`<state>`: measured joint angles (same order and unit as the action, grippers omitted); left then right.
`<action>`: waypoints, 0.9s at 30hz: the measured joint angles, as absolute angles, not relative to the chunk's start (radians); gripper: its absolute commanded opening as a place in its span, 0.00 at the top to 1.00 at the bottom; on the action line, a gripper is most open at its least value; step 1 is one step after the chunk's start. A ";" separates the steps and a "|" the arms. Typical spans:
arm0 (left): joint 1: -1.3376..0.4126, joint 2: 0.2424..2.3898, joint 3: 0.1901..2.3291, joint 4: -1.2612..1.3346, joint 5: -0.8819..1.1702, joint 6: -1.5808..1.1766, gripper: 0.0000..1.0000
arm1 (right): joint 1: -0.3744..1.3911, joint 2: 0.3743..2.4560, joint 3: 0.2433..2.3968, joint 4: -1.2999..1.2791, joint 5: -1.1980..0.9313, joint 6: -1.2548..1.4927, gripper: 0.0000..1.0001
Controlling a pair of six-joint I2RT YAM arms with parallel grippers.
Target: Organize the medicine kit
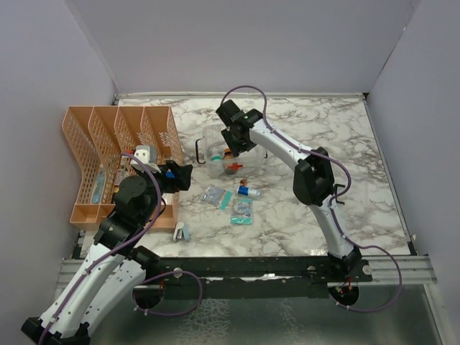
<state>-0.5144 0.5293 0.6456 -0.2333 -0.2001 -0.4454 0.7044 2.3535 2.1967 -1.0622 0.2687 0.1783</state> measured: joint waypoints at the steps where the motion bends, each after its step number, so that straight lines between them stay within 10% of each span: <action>1: -0.514 0.529 0.646 -0.233 -0.200 -0.445 0.18 | 0.704 2.350 2.197 -1.056 0.261 0.179 0.57; 27: -0.514 0.548 0.646 -0.233 -0.200 -0.438 0.18 | 0.620 2.399 2.136 -0.859 0.286 0.289 0.70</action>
<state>-0.5144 0.5484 0.6456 -0.2333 -0.1997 -0.4381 0.6205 2.3993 2.1361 -0.8589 0.2863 0.2893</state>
